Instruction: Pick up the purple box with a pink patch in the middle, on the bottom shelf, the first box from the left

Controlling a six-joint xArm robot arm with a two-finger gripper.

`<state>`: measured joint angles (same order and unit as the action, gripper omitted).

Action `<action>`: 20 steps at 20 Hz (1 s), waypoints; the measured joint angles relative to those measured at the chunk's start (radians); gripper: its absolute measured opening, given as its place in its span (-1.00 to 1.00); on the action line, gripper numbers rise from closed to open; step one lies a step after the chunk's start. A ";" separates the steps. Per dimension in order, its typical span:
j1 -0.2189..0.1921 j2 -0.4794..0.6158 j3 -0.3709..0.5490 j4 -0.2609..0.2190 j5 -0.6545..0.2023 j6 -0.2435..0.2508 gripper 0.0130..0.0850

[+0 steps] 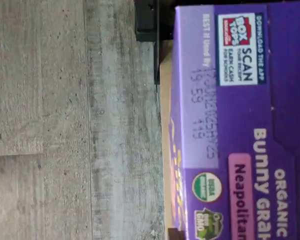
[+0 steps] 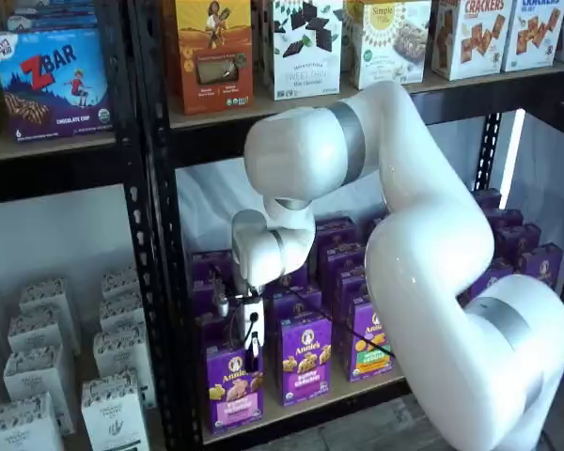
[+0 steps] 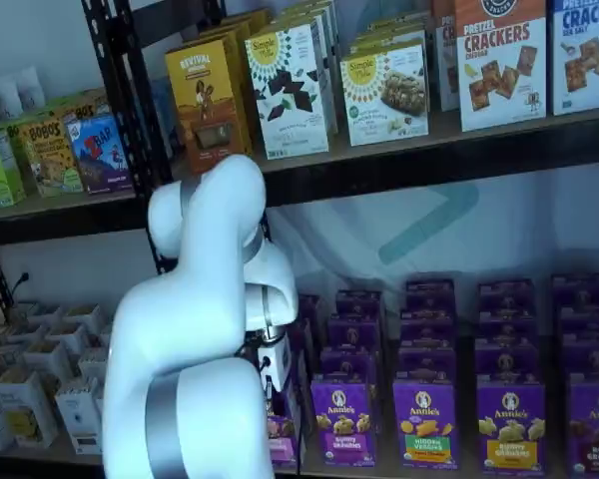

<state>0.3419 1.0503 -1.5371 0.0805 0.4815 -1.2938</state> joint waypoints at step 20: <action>-0.009 -0.323 0.458 -0.211 -0.161 0.183 -0.44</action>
<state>0.3330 0.7271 -1.0796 -0.1307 0.3205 -1.1107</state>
